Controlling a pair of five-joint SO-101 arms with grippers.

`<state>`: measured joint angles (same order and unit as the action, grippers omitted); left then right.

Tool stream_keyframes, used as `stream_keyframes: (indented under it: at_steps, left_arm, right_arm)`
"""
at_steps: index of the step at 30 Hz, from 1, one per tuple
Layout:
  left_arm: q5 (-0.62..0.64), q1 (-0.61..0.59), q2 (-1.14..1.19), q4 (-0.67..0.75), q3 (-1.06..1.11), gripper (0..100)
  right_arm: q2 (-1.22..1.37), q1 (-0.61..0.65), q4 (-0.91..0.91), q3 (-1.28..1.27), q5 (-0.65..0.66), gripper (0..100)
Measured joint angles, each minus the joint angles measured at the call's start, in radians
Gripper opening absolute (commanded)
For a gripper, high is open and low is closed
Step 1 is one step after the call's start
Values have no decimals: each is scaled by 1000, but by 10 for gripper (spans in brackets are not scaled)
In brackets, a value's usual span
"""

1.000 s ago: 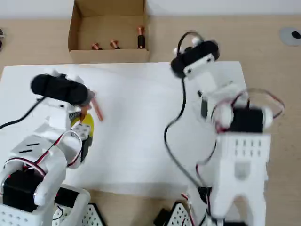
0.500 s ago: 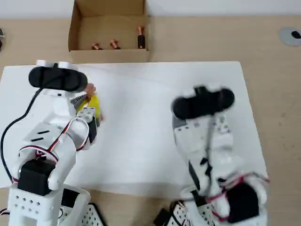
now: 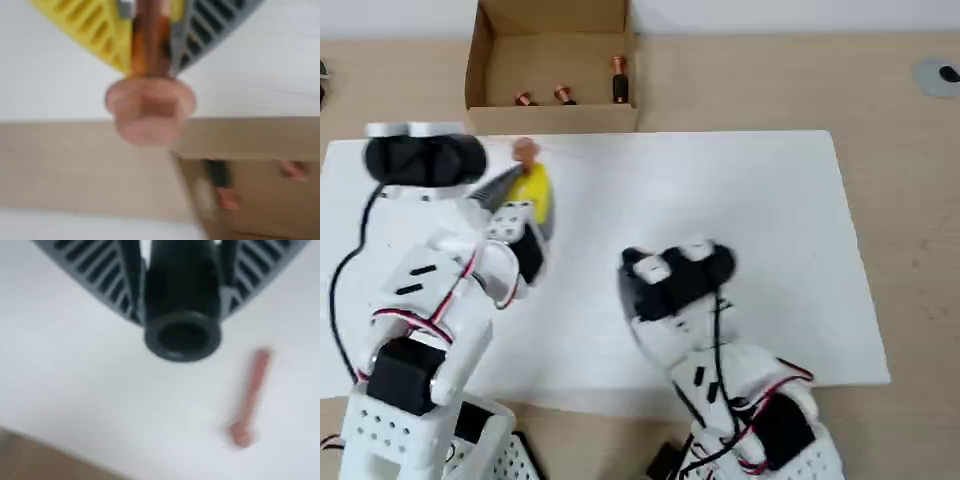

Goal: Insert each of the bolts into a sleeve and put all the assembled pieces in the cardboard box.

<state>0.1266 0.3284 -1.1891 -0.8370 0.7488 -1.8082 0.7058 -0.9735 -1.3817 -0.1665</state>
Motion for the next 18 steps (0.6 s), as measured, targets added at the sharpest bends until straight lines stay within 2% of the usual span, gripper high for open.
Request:
stream_keyframes:
  at_steps: [6, 18]
  left_arm:
    - [0, 161, 0, 0, 0, 10]
    - [0, 170, -2, -107, 0, 10]
  right_arm:
    - [0, 71, 26, -35, 0, 12]
    - [0, 72, 89, -41, 0, 12]
